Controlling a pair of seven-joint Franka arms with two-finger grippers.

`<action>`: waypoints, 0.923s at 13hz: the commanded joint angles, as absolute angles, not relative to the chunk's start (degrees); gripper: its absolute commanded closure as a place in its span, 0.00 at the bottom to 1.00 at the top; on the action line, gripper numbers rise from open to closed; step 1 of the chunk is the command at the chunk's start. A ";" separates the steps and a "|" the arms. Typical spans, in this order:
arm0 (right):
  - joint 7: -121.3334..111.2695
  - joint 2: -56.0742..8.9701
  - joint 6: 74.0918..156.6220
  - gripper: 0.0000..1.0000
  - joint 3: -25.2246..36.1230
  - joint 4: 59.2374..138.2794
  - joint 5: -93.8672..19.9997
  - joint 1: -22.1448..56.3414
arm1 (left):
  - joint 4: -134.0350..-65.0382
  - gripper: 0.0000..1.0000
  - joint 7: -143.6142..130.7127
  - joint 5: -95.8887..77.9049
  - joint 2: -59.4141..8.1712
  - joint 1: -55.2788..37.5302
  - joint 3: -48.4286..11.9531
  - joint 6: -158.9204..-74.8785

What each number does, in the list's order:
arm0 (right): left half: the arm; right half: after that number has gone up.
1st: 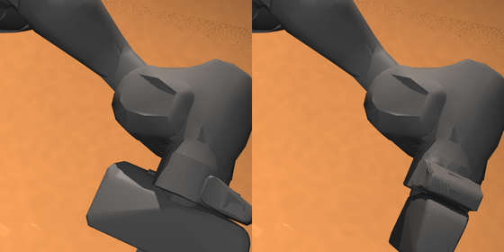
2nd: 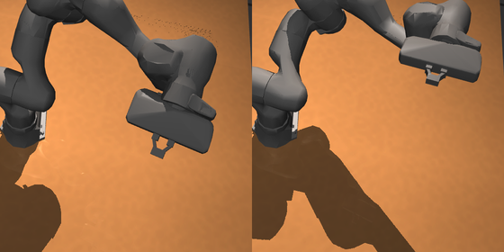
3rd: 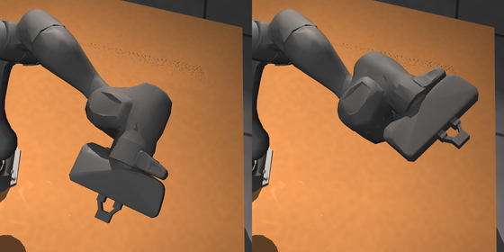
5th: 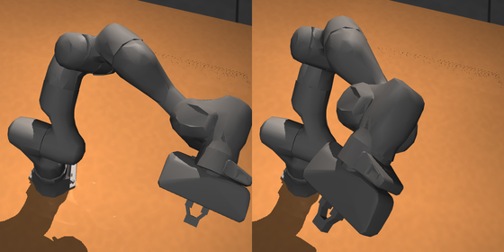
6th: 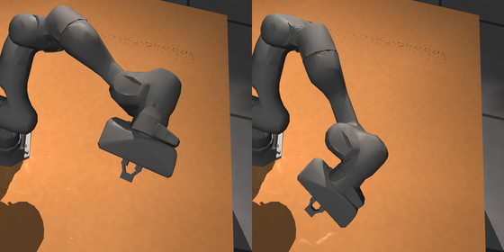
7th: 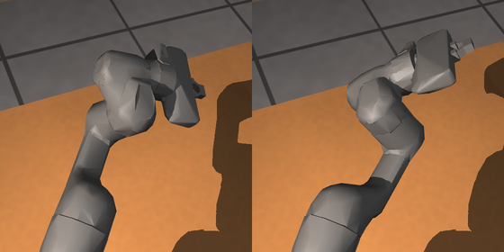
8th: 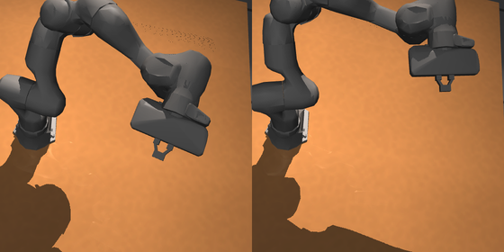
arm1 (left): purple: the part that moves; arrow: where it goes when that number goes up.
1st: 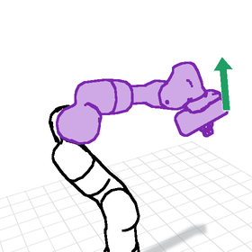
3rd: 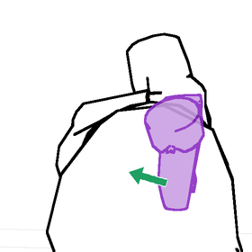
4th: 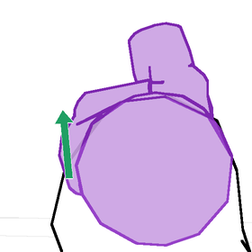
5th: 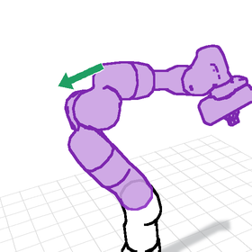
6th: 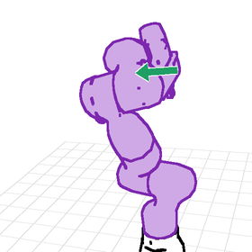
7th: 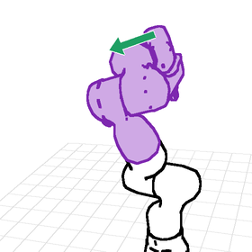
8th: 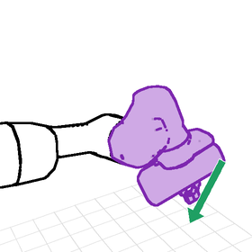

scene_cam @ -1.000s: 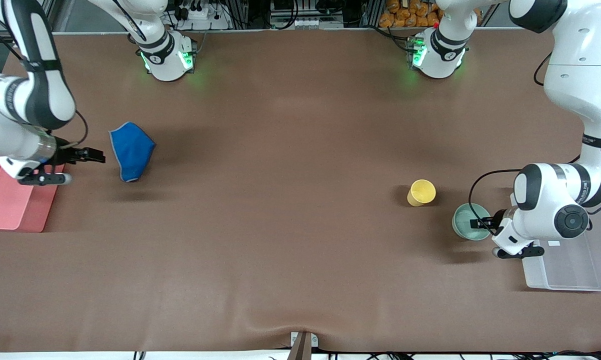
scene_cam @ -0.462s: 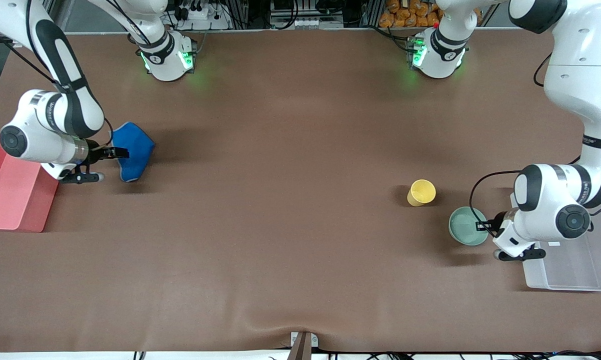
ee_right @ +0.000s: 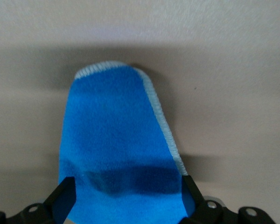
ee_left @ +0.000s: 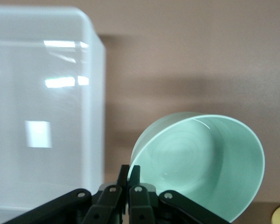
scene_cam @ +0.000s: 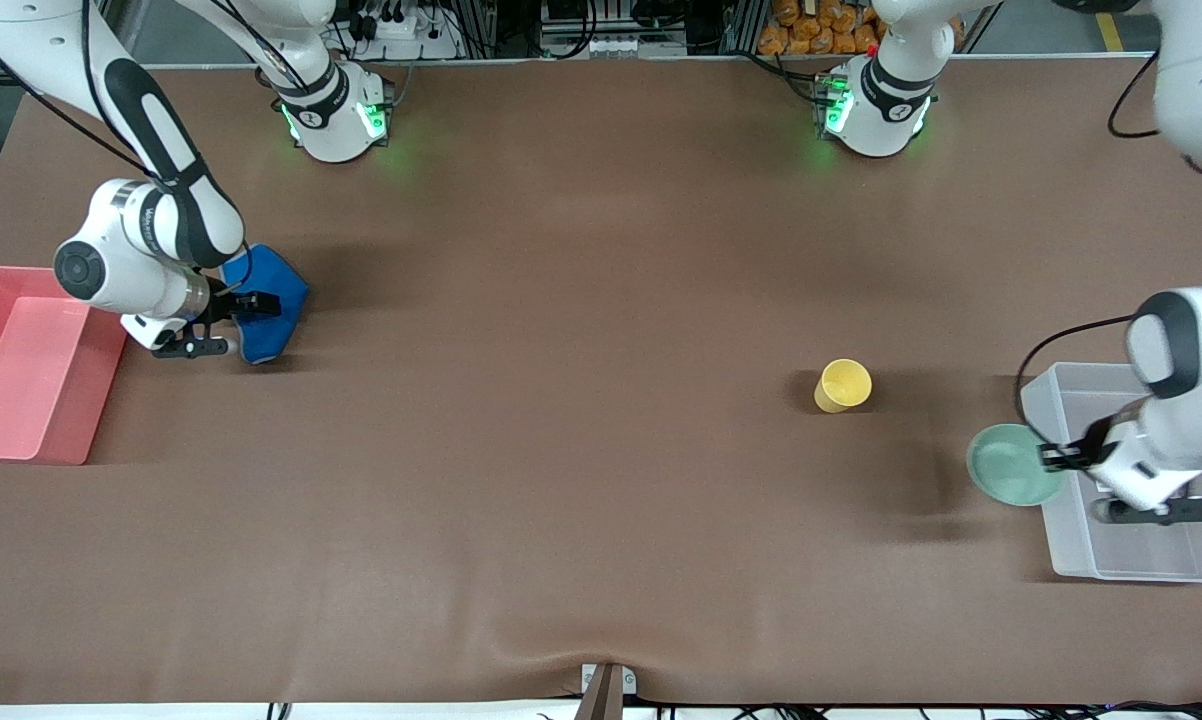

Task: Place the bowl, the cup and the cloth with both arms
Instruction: 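Lift the green bowl into the clear bin with the left gripper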

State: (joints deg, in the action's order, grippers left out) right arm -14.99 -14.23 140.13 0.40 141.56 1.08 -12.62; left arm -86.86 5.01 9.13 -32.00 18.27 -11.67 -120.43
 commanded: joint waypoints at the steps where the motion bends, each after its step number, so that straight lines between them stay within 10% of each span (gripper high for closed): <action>1: -15.82 -13.80 143.86 0.00 0.00 144.40 1.23 -13.27 | -87.28 1.00 15.69 6.95 -28.92 23.44 -12.30 -119.80; 2: -15.73 -14.06 144.22 0.00 0.00 144.58 1.23 -13.27 | -87.19 1.00 19.73 6.60 -28.92 25.38 -12.30 -119.62; 9: -19.51 -16.09 147.83 0.95 0.00 144.32 1.23 -13.27 | -86.22 1.00 31.63 7.38 -33.65 34.97 -11.60 -119.71; 12: -21.35 -13.72 145.65 1.00 -0.09 142.66 1.23 -13.27 | -86.05 1.00 33.84 7.12 -37.70 36.12 -11.60 -120.23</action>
State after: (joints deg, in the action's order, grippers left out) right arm -19.75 -13.83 145.66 0.03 143.77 1.02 -12.64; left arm -87.18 32.26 7.56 -35.59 35.46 -11.09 -120.16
